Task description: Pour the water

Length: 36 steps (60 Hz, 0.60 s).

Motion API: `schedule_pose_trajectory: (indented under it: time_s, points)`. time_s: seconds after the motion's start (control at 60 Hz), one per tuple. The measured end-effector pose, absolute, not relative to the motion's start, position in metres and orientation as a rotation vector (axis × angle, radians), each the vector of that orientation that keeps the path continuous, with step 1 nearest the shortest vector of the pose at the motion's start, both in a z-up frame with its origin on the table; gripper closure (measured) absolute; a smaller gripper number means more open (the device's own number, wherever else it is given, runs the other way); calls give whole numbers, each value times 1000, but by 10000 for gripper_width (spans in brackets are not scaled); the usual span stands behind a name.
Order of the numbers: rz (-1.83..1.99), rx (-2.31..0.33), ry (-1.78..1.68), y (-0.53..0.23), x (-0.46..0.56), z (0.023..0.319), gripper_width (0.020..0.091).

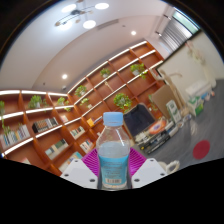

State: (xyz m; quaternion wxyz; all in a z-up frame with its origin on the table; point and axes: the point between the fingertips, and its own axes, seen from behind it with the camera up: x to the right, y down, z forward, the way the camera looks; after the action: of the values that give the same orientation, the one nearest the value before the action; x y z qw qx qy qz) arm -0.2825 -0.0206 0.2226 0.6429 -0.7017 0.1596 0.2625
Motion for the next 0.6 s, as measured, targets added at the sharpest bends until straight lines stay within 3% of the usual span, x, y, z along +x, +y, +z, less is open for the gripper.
schedule_pose_trajectory:
  time_s: [0.183, 0.217, 0.333, 0.6]
  points:
    - [69, -1640, 134, -18, -199, 231, 766]
    - [6, -1637, 109, -11, -179, 220, 767]
    - [-86, -1654, 137, -18, -134, 221, 767]
    - [-228, -1768, 166, -9, -47, 143, 767]
